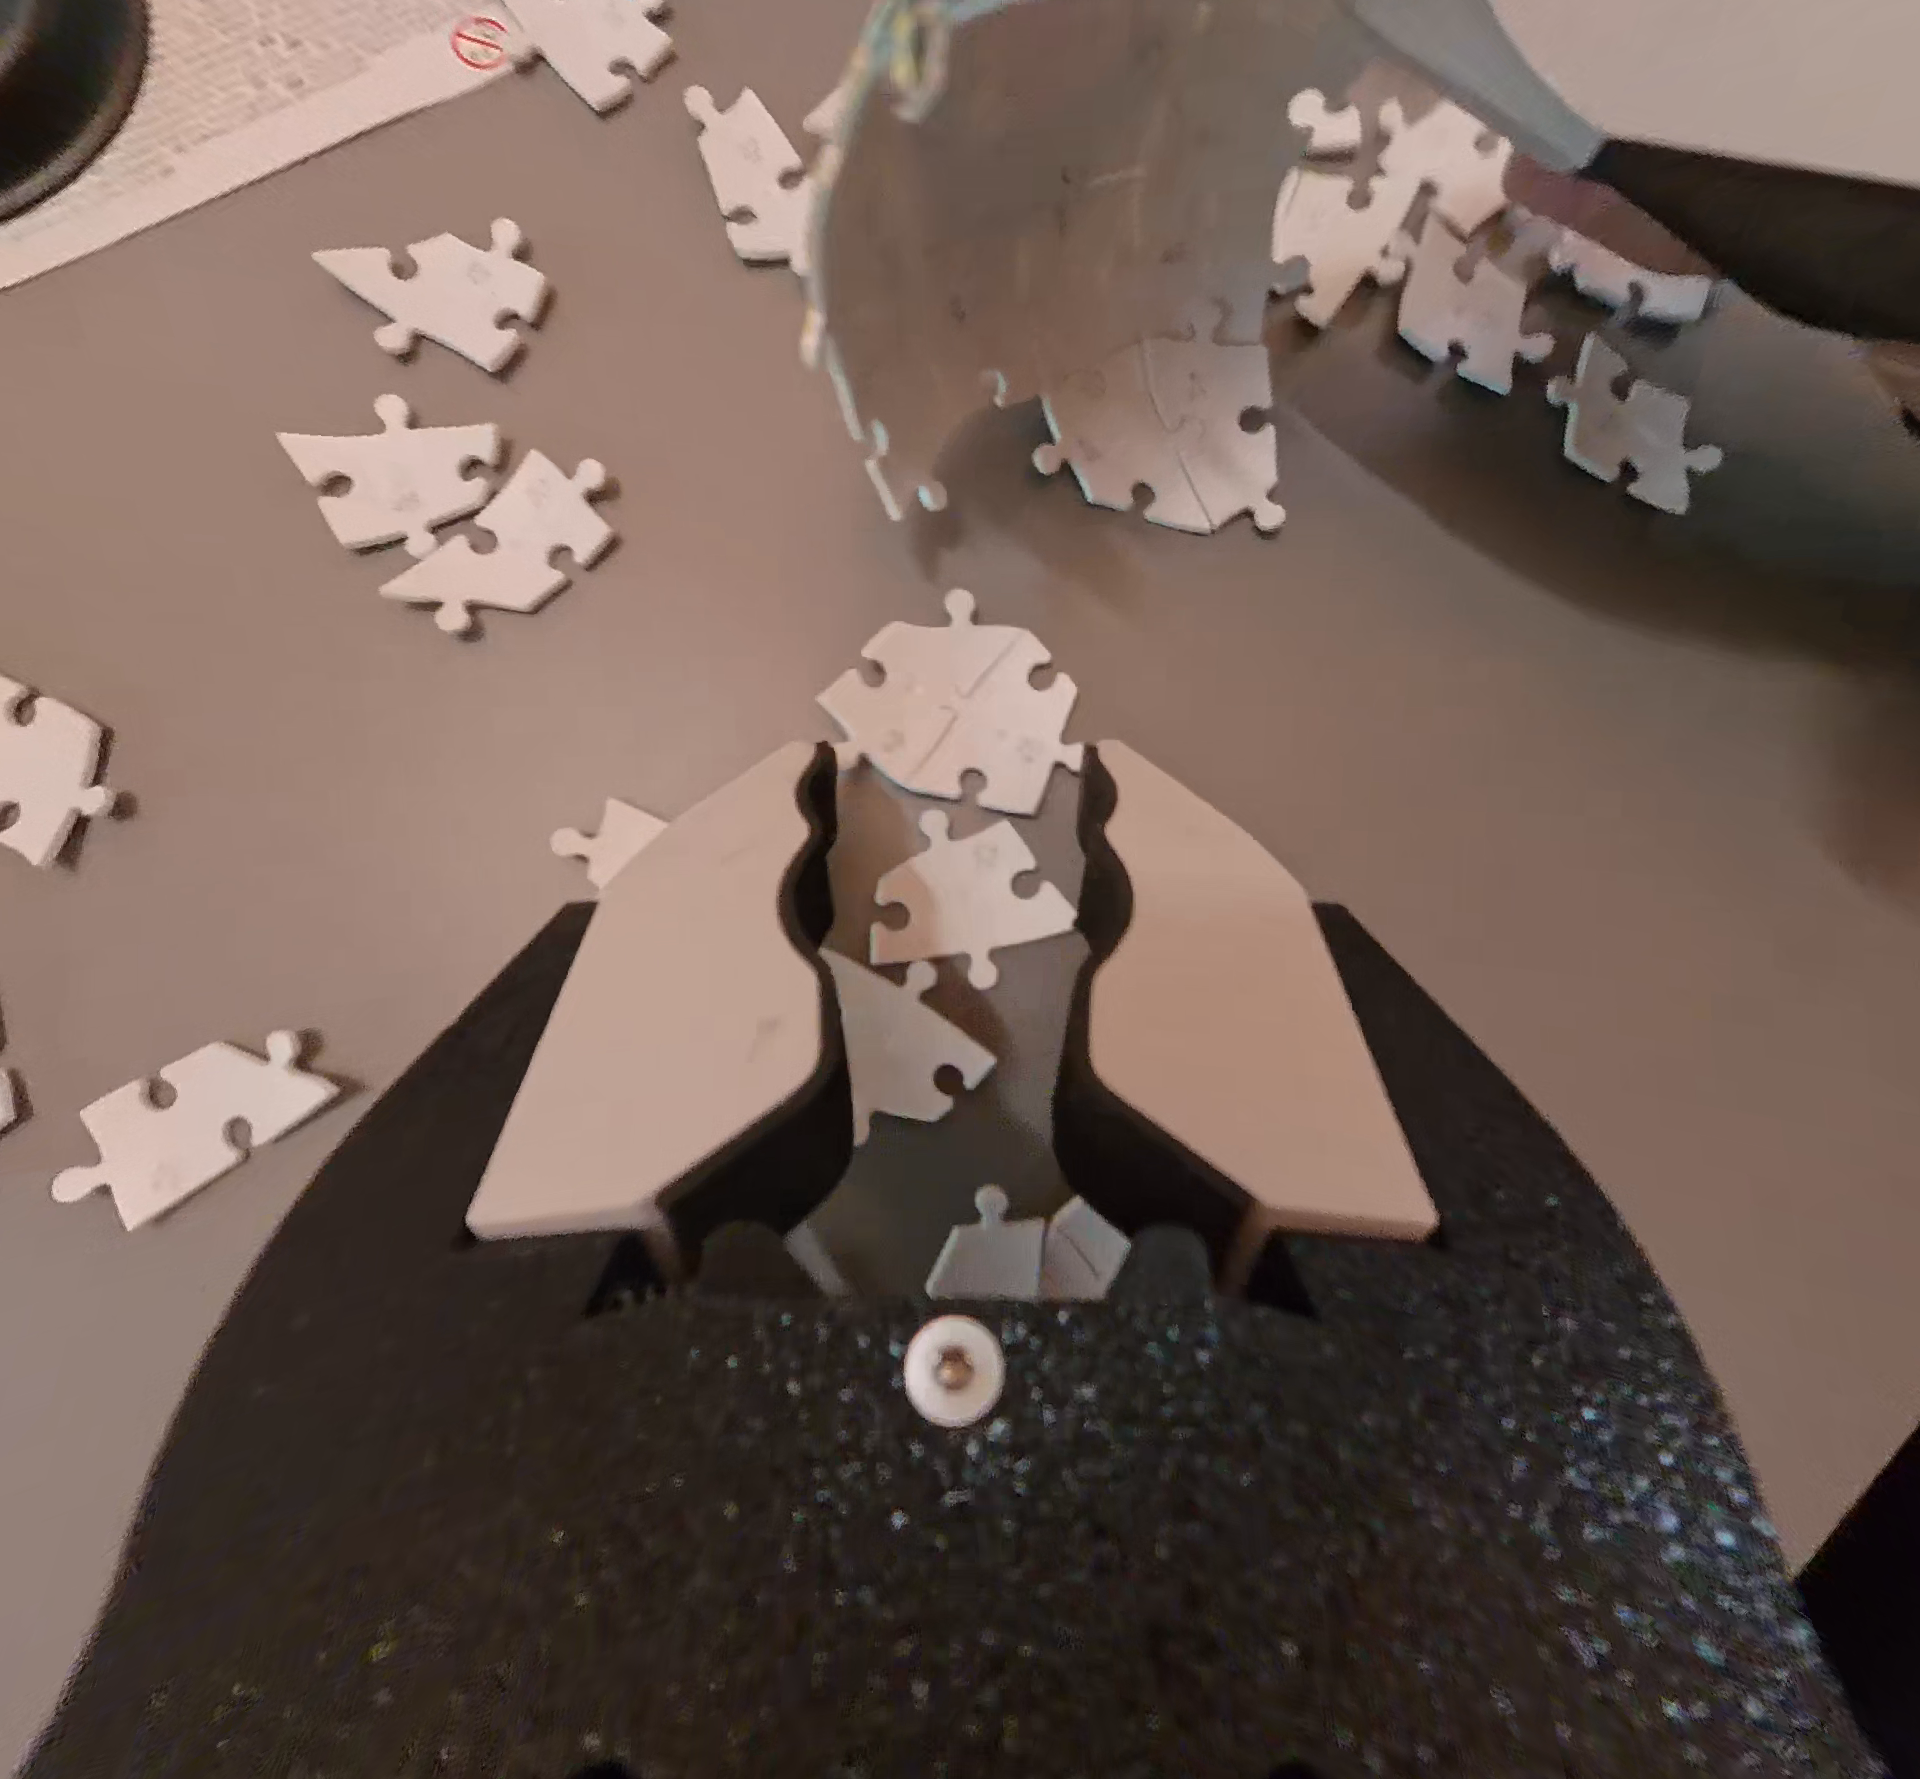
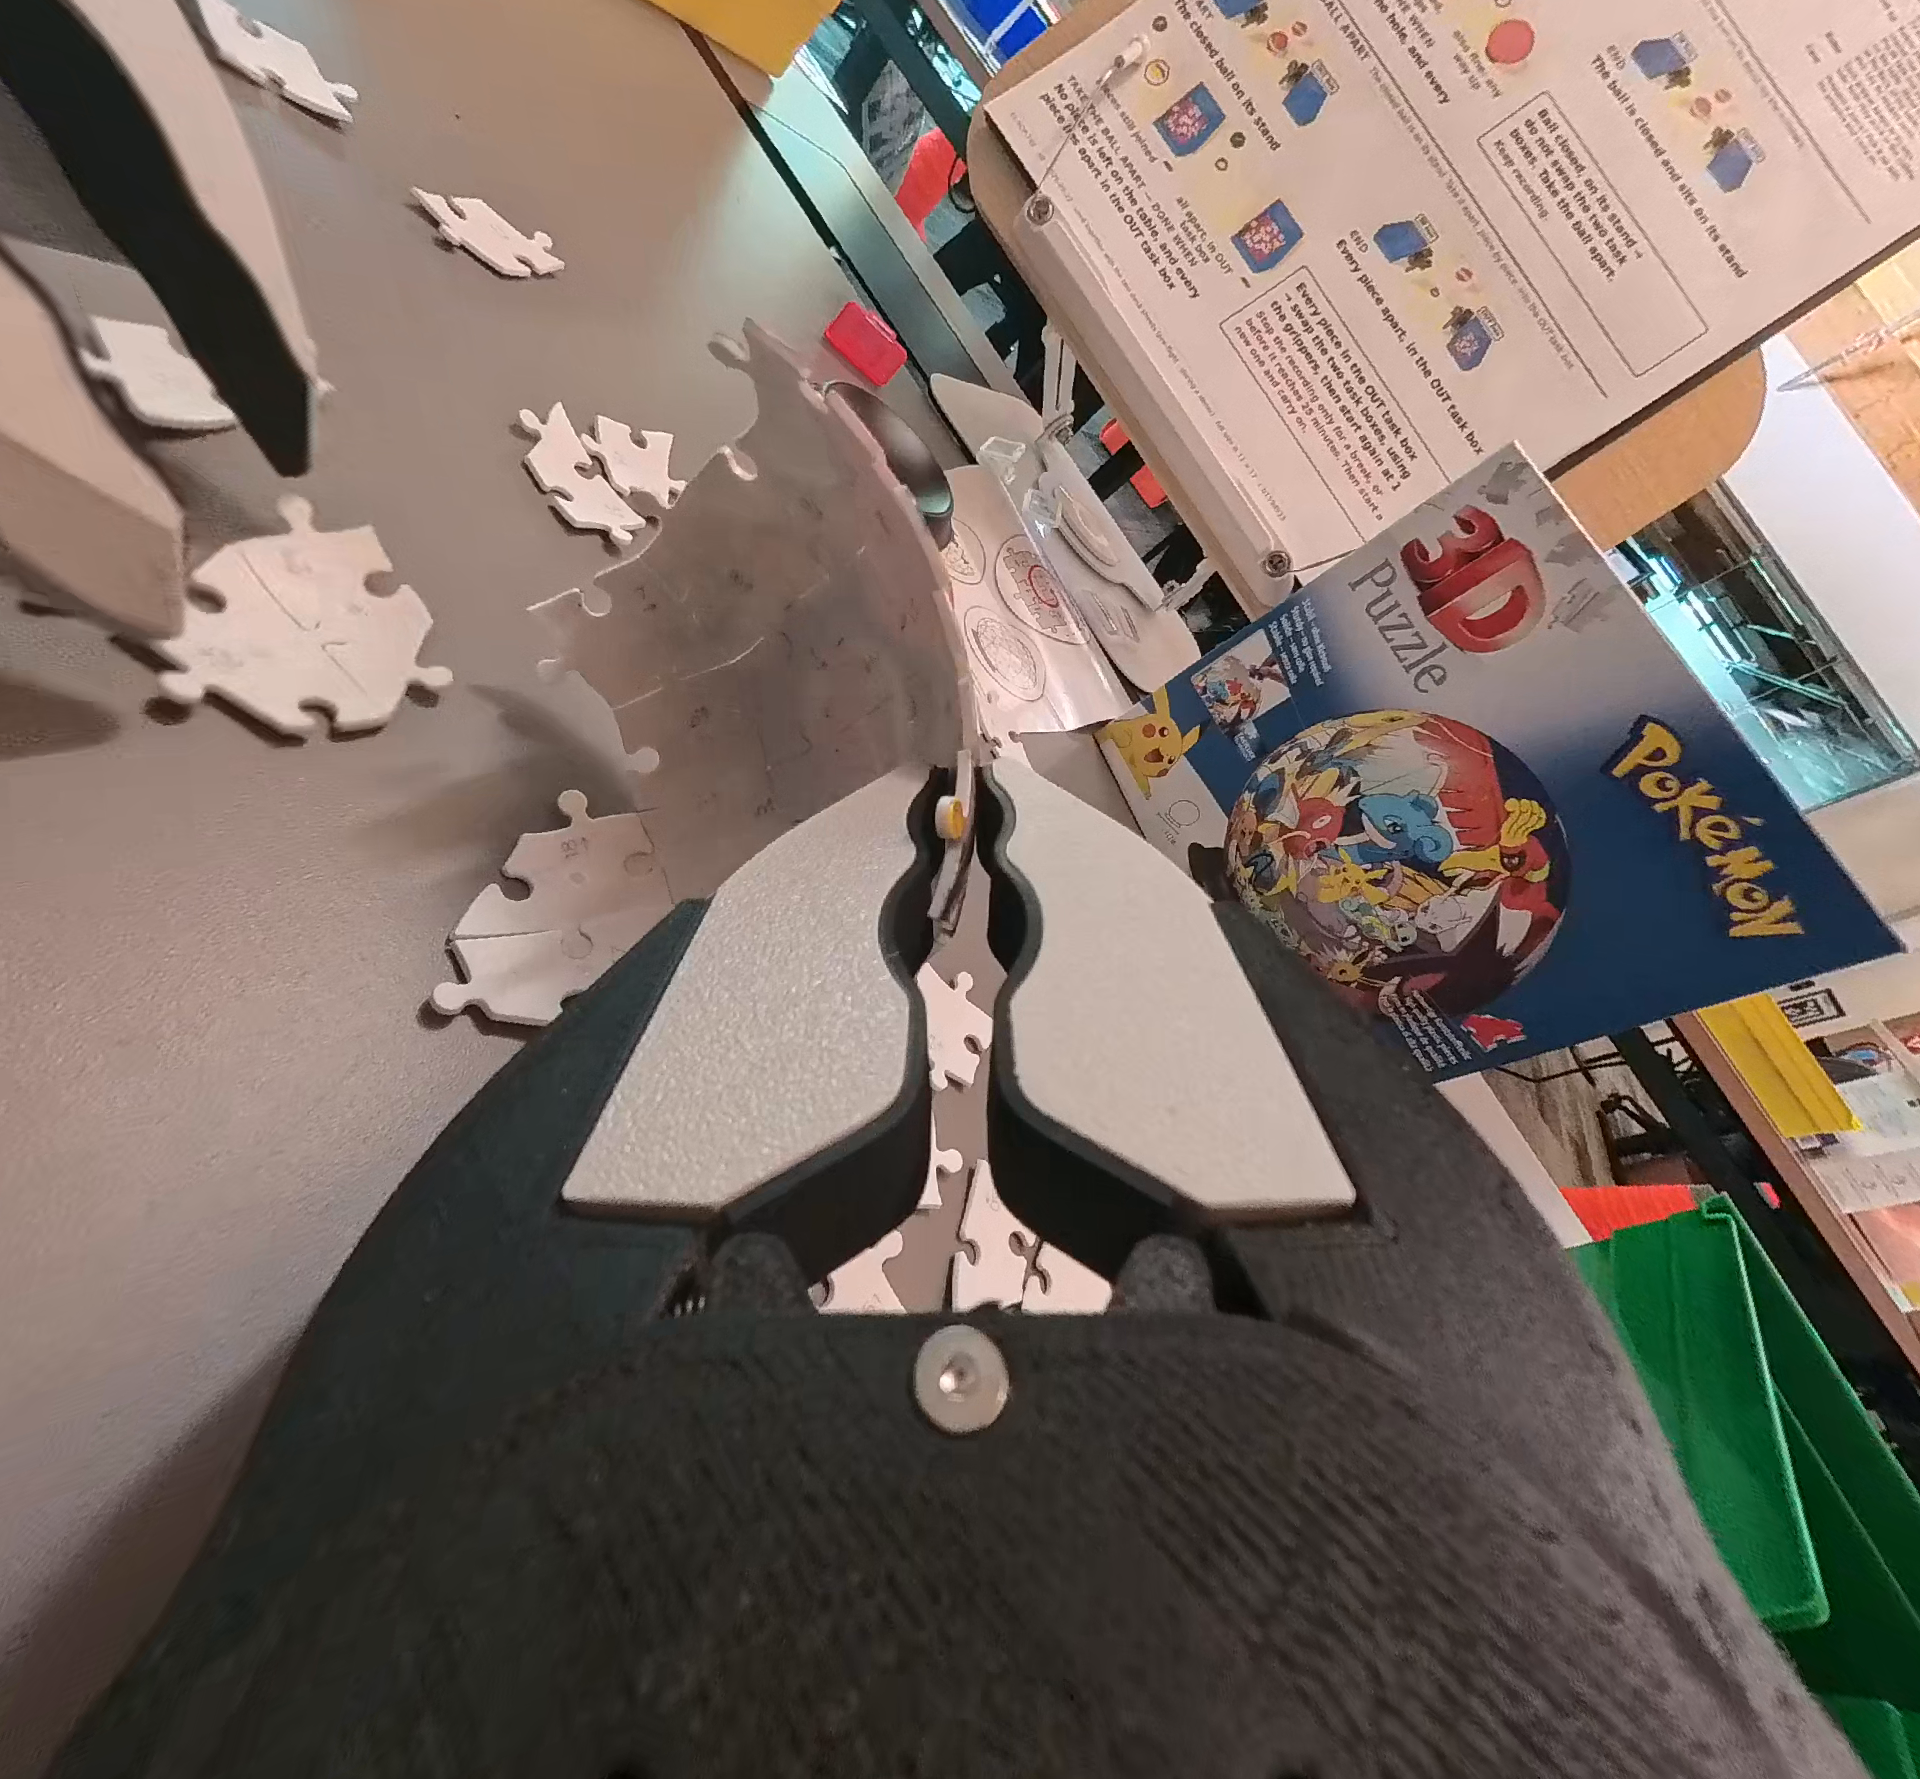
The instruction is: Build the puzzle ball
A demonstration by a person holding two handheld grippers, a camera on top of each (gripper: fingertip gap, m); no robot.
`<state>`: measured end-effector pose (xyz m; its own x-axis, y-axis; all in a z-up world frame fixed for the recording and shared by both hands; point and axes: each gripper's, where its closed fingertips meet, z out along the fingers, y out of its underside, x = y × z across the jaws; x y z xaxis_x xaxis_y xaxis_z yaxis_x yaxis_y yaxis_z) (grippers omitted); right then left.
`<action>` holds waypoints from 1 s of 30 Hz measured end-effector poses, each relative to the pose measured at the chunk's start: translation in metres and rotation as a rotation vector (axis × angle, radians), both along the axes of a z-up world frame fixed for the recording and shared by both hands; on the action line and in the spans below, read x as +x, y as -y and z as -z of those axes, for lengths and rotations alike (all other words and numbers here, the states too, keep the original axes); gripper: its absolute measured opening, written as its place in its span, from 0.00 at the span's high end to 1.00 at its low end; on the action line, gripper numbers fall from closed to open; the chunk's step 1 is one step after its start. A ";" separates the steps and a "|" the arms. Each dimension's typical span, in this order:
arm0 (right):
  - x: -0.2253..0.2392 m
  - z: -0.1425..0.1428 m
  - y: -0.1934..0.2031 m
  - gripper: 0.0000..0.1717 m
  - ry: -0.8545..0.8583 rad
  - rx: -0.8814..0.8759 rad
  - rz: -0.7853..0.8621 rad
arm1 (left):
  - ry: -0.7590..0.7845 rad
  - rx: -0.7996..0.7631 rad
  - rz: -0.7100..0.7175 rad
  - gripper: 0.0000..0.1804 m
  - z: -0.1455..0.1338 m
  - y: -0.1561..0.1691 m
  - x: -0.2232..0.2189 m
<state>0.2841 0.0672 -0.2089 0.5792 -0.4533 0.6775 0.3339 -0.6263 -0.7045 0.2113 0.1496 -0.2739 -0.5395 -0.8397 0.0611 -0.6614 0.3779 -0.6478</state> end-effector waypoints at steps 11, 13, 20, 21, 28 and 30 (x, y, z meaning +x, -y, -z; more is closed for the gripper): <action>-0.002 -0.005 -0.005 0.97 0.093 -0.093 0.007 | -0.061 0.105 0.002 0.81 0.016 -0.013 0.007; -0.001 -0.005 -0.007 0.97 0.098 -0.130 0.006 | -0.055 0.115 -0.014 0.79 0.015 -0.019 0.009; 0.010 0.000 -0.016 0.97 0.040 -0.222 -0.019 | -0.036 -0.012 -0.072 0.75 0.004 -0.011 0.021; 0.011 0.001 -0.017 0.96 0.029 -0.229 -0.017 | -0.038 0.003 -0.070 0.75 0.007 -0.010 0.021; 0.017 0.002 -0.027 0.96 0.047 -0.306 -0.044 | -0.036 0.039 -0.061 0.81 0.015 -0.015 0.023; 0.019 0.002 -0.029 0.95 0.050 -0.318 -0.048 | -0.040 0.034 -0.049 0.82 0.015 -0.016 0.023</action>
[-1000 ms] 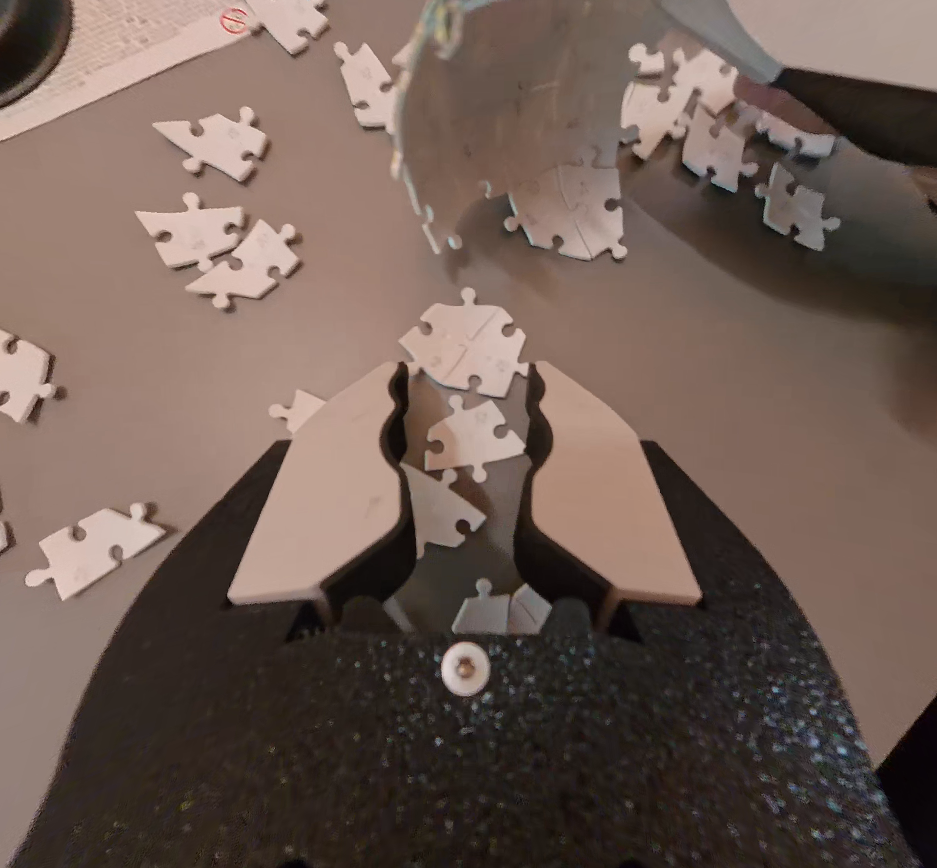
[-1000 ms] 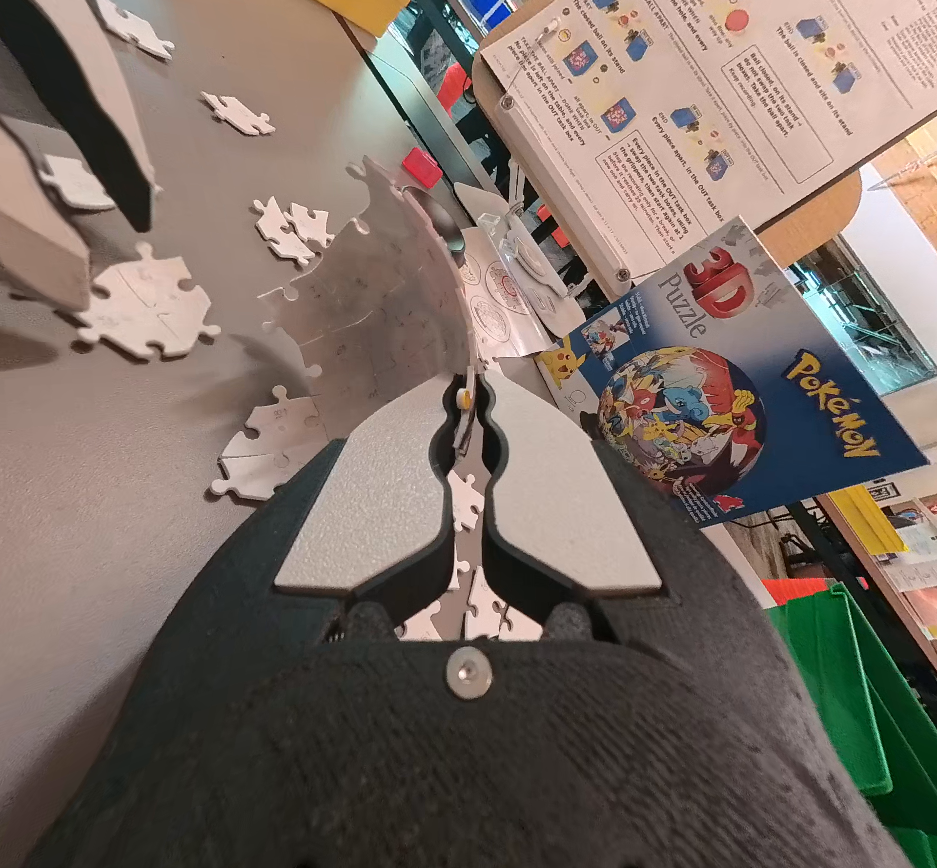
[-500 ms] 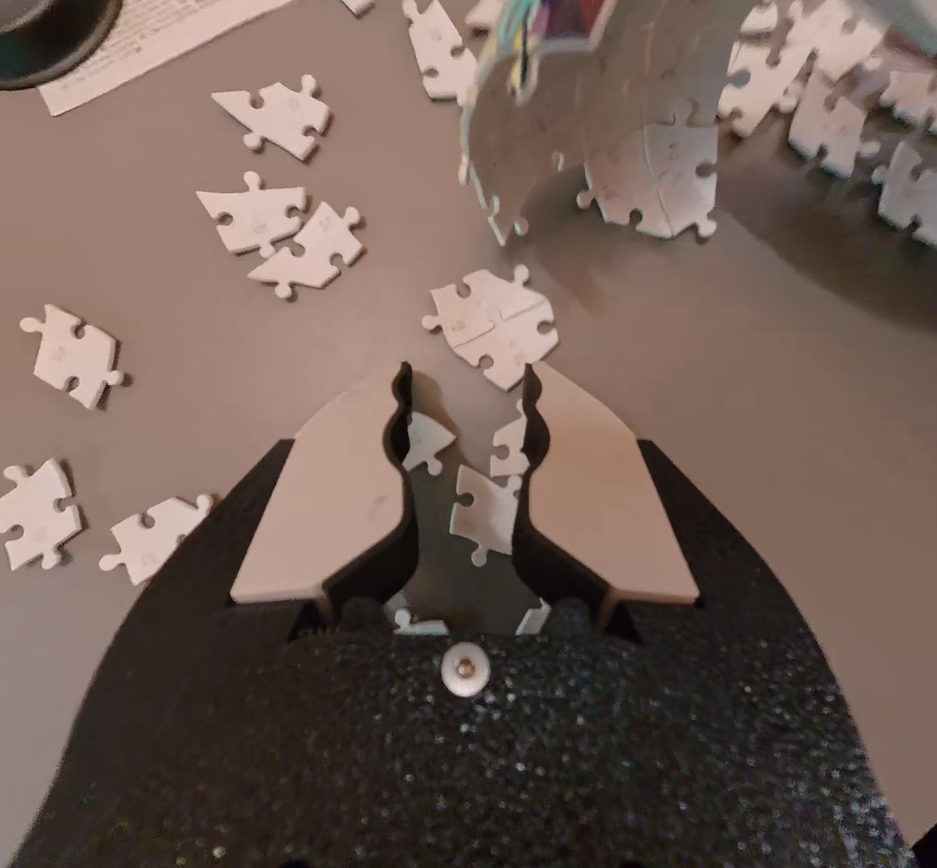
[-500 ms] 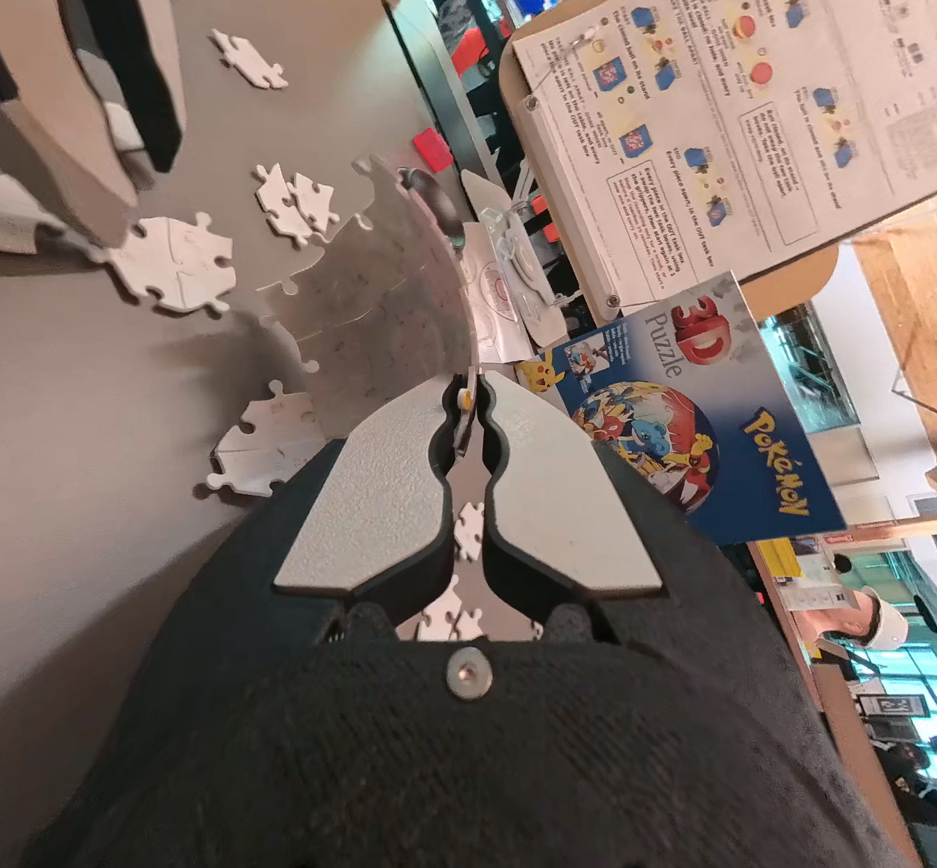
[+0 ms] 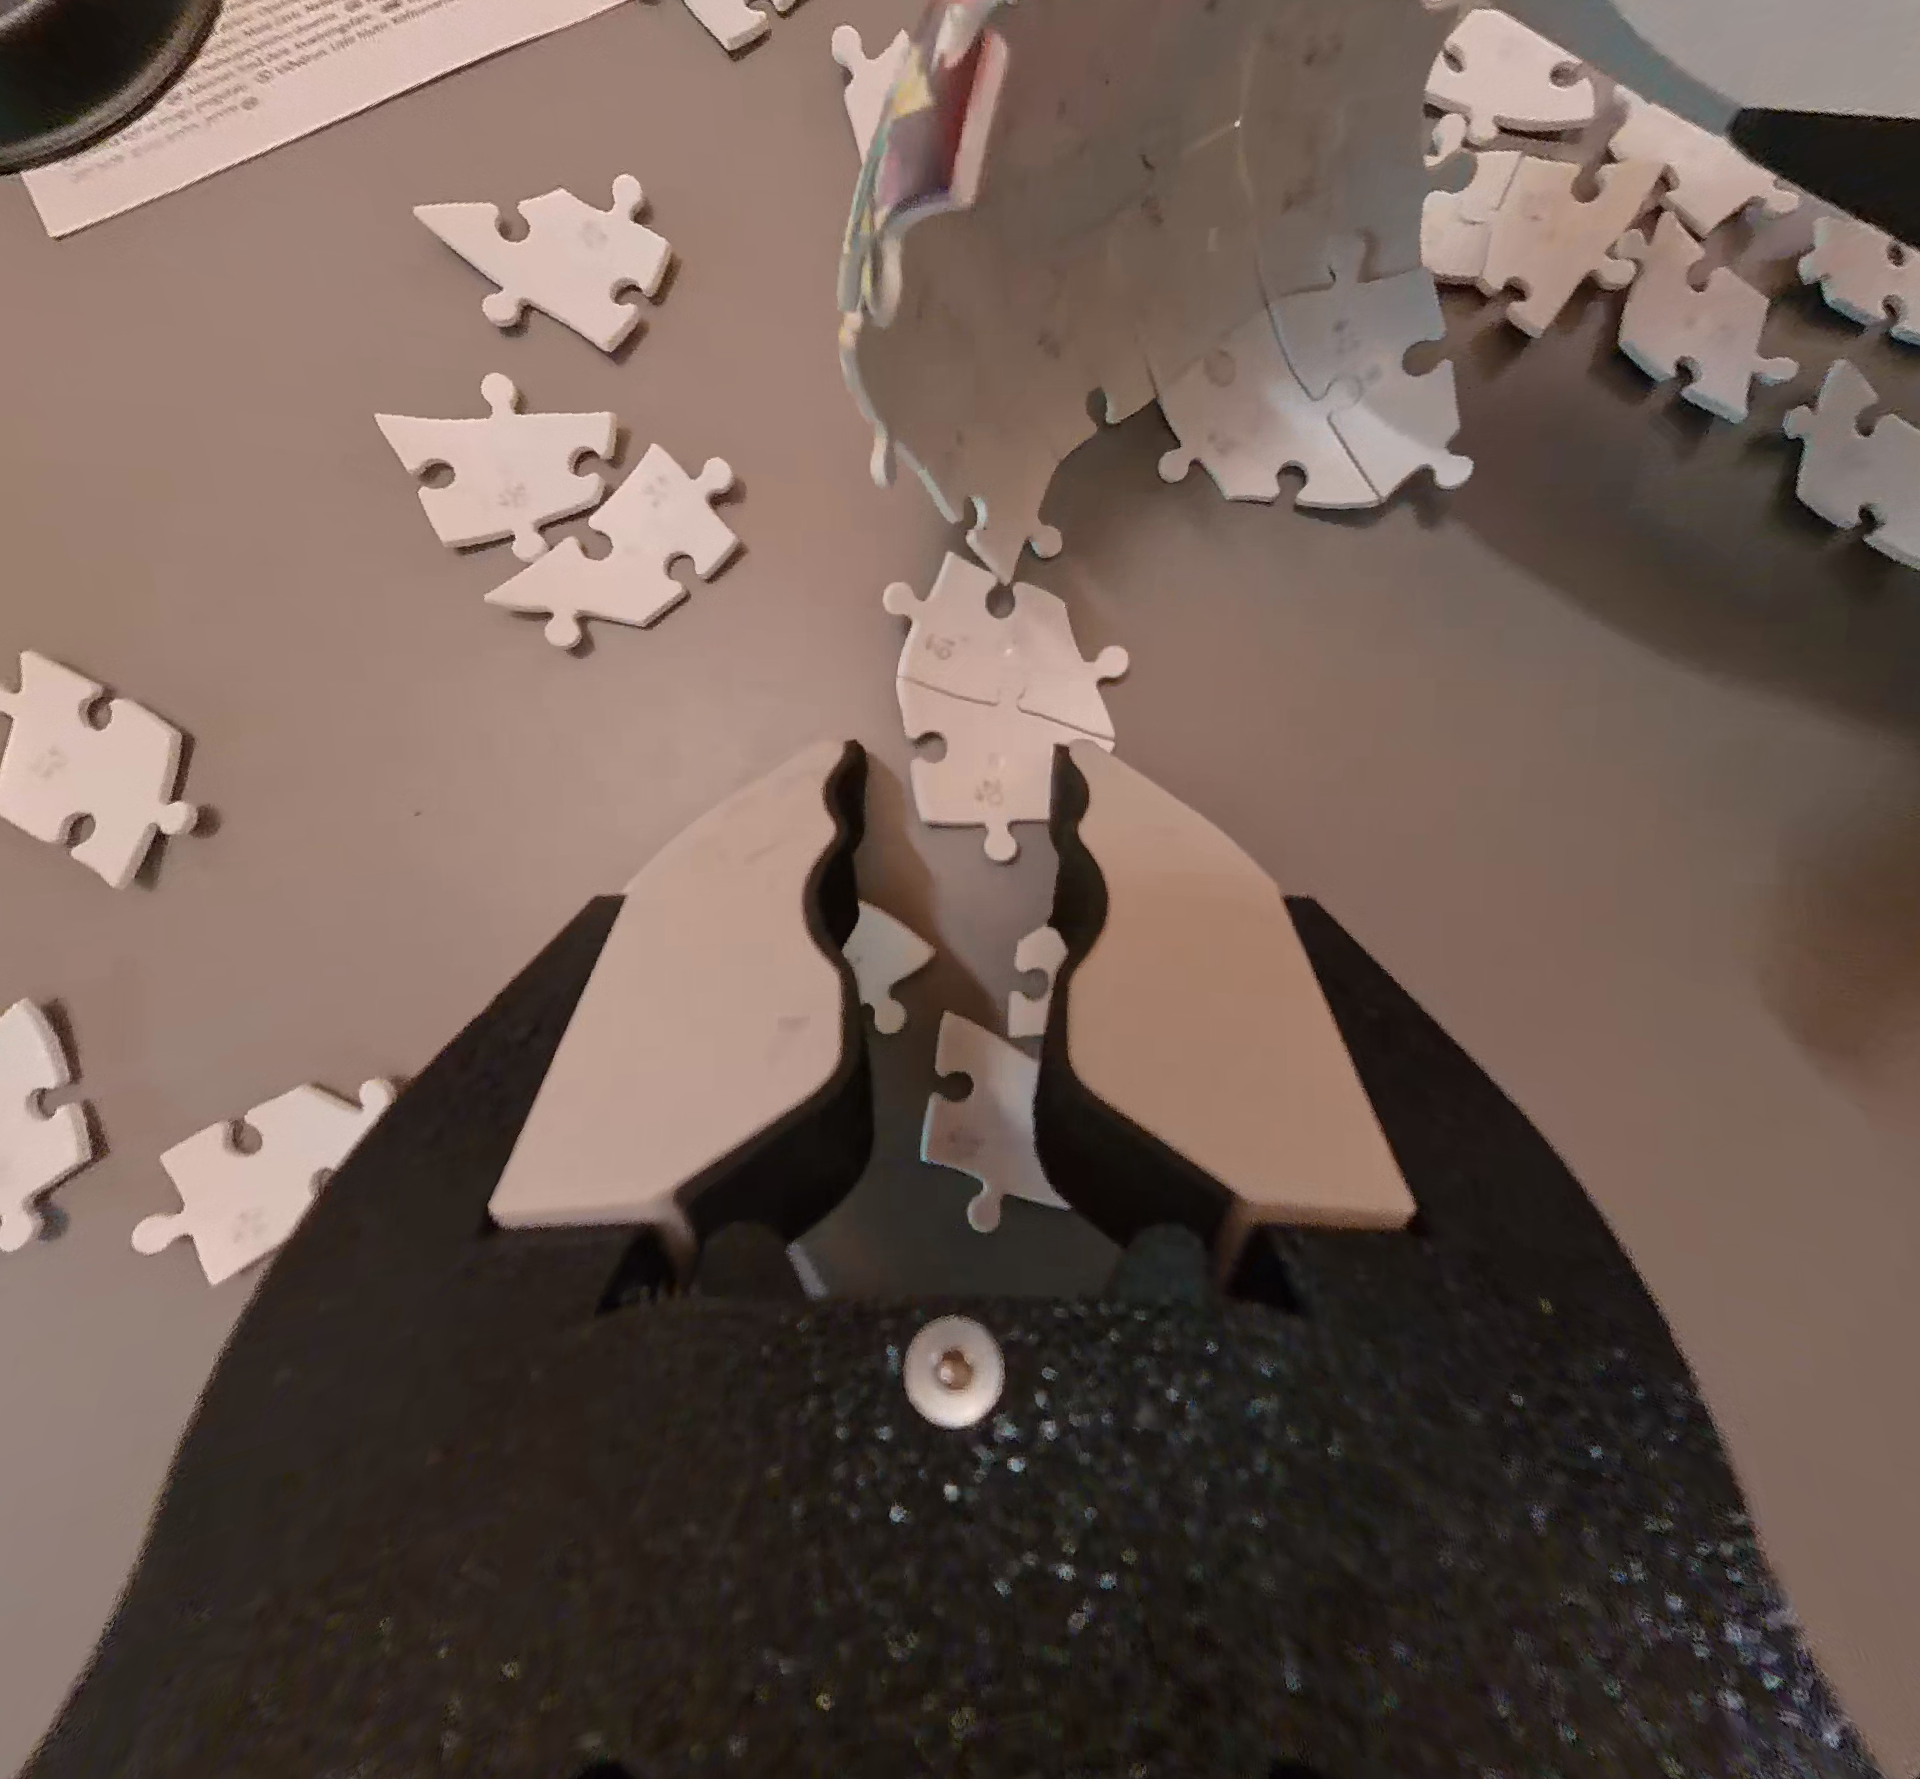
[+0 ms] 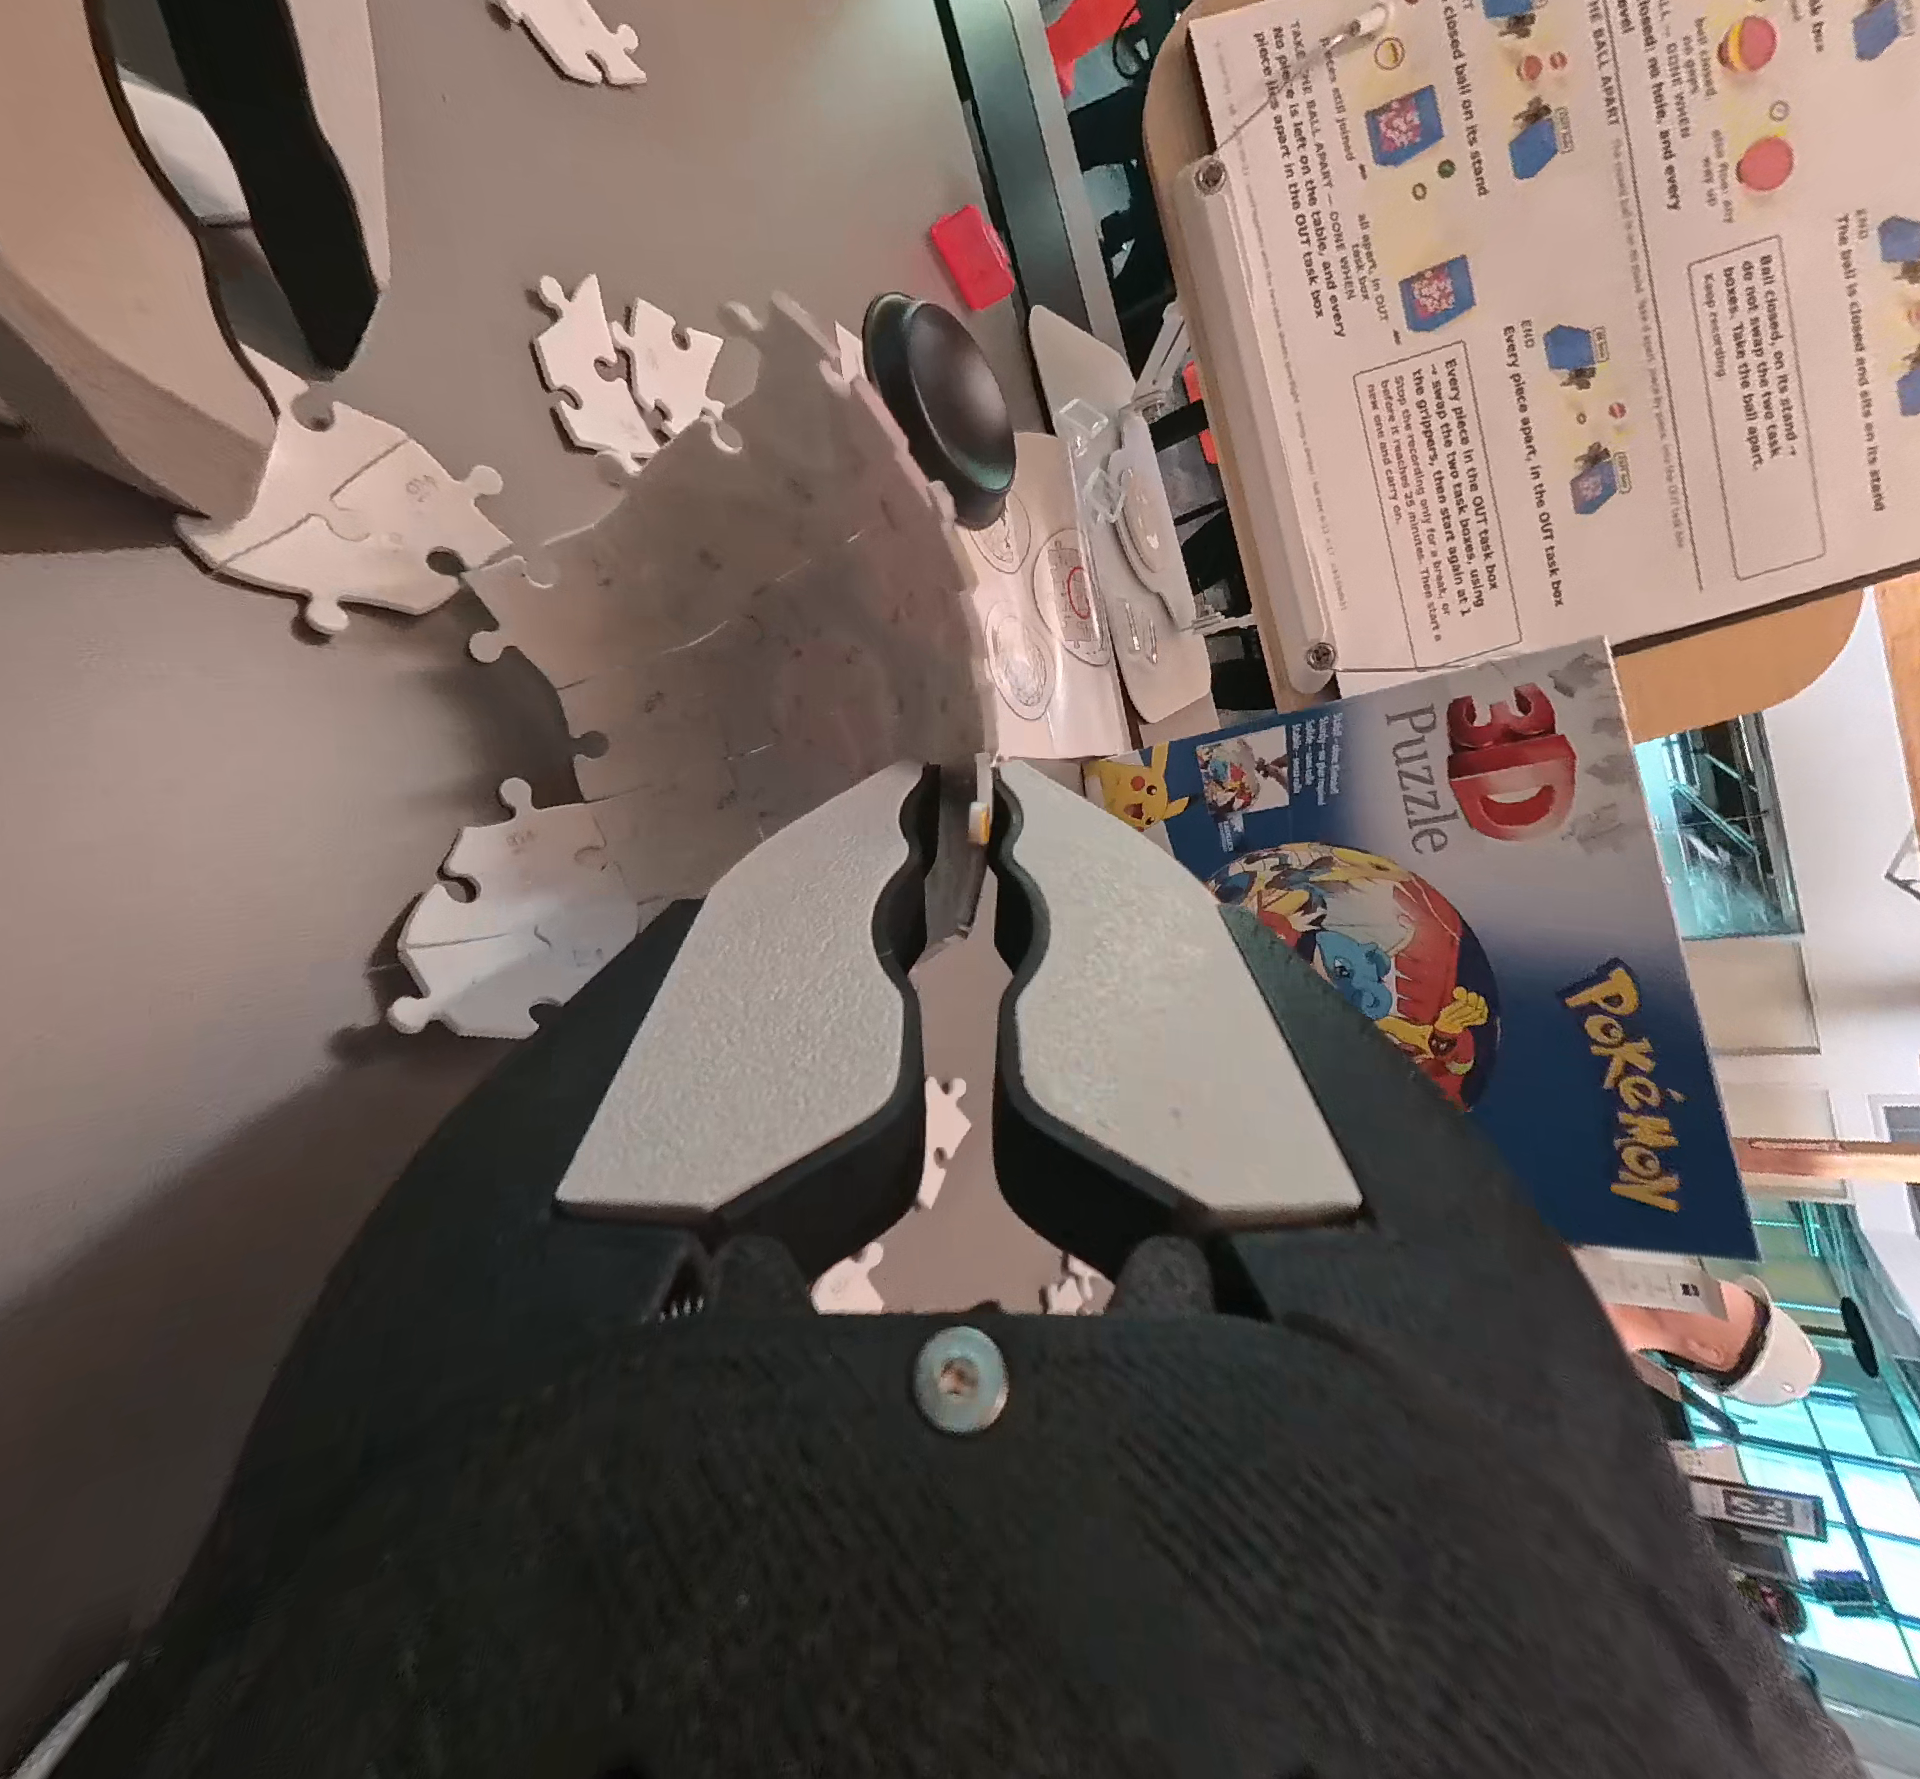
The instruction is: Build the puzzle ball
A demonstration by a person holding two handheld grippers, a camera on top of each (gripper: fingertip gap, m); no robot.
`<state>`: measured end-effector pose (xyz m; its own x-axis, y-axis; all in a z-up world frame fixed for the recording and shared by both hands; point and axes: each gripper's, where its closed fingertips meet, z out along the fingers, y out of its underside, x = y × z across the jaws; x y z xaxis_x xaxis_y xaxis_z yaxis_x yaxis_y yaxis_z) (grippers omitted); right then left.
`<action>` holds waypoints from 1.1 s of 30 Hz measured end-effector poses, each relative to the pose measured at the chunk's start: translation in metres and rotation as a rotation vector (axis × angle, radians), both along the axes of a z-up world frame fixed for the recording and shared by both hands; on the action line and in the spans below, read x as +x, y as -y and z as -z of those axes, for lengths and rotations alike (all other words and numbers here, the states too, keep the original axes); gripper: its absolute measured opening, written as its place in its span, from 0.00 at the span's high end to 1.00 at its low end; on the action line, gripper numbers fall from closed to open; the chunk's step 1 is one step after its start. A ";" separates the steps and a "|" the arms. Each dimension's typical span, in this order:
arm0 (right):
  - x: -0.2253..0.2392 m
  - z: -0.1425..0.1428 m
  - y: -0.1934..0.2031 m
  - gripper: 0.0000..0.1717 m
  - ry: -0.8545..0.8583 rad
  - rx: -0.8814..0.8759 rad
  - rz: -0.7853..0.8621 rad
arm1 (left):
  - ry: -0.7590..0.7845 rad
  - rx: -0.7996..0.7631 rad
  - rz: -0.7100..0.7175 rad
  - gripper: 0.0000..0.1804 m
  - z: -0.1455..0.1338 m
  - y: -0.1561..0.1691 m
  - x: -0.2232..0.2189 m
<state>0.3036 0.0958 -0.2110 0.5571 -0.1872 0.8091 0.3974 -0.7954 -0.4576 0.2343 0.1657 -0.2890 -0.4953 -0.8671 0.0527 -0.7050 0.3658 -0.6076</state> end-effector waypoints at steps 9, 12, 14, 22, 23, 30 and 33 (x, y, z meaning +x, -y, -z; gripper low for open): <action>0.006 0.003 0.000 0.95 0.000 0.000 0.026 | -0.011 -0.004 0.050 0.76 -0.003 -0.007 0.000; 0.007 0.002 0.000 0.95 0.013 0.005 0.031 | -0.034 -0.057 0.051 0.70 -0.009 0.000 -0.005; 0.007 0.002 0.000 0.95 0.017 0.000 0.036 | -0.051 -0.038 0.061 0.70 -0.005 0.004 -0.007; 0.006 0.001 -0.003 0.95 0.028 0.009 0.035 | -0.025 0.049 0.075 0.80 0.001 -0.002 0.000; 0.006 0.001 -0.003 0.95 0.030 0.009 0.037 | -0.017 0.060 0.087 0.80 0.001 -0.002 0.000; 0.007 0.002 -0.001 0.95 0.025 0.019 0.040 | 0.047 0.085 0.163 0.80 -0.001 -0.002 -0.009; 0.006 0.001 -0.002 0.95 0.028 0.022 0.038 | 0.113 0.124 0.189 0.80 -0.007 -0.002 -0.008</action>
